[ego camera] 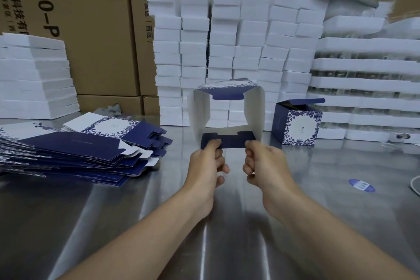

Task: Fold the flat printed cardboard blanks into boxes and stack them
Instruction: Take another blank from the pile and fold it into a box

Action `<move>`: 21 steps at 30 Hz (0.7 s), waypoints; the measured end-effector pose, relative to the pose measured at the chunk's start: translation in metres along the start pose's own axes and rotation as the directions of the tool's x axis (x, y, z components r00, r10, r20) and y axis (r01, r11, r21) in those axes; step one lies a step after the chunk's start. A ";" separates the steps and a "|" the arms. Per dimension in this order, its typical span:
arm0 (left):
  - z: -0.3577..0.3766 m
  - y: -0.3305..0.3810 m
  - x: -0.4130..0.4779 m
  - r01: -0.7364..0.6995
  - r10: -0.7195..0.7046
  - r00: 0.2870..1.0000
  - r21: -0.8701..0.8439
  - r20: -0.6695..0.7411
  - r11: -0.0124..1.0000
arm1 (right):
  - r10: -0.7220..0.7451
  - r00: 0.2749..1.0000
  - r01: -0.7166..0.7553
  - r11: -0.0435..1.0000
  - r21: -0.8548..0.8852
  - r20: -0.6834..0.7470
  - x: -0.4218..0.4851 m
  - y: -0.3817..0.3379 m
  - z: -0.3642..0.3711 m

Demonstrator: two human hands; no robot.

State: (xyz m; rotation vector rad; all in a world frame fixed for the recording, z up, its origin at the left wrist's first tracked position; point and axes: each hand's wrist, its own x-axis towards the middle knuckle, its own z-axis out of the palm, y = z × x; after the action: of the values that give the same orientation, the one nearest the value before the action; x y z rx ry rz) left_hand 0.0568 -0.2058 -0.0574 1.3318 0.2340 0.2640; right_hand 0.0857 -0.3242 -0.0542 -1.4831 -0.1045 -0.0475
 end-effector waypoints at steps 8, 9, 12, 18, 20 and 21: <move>-0.001 -0.004 0.010 -0.047 0.049 0.999 0.093 -0.015 0.995 | 0.021 0.998 -0.011 0.987 -0.159 0.058 0.003 0.003 -0.005; -0.002 -0.004 0.012 -0.065 0.069 0.997 0.114 -0.037 0.991 | -0.018 1.000 0.021 0.976 -0.219 0.017 0.004 0.003 -0.006; -0.008 -0.006 0.020 -0.143 0.173 0.979 0.238 -0.109 0.961 | -0.246 0.964 0.192 0.906 -0.377 -0.102 0.007 0.001 -0.012; -0.020 -0.009 0.029 -0.304 0.402 0.913 0.550 -0.064 0.778 | -0.193 0.967 0.162 0.969 -0.185 -0.168 0.005 -0.009 -0.014; -0.020 -0.008 0.027 -0.363 0.470 0.883 0.629 -0.003 0.687 | -0.138 0.976 0.117 0.985 -0.128 -0.168 0.005 -0.011 -0.013; -0.020 -0.007 0.024 -0.389 0.491 0.871 0.644 0.023 0.659 | -0.144 0.977 0.128 0.986 -0.106 -0.155 0.006 -0.012 -0.013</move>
State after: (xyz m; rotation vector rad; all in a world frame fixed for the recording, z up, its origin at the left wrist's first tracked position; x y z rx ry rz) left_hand 0.0739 -0.1810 -0.0691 2.0524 0.1205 0.7608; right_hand 0.0909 -0.3383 -0.0426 -1.5605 -0.0727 -0.2875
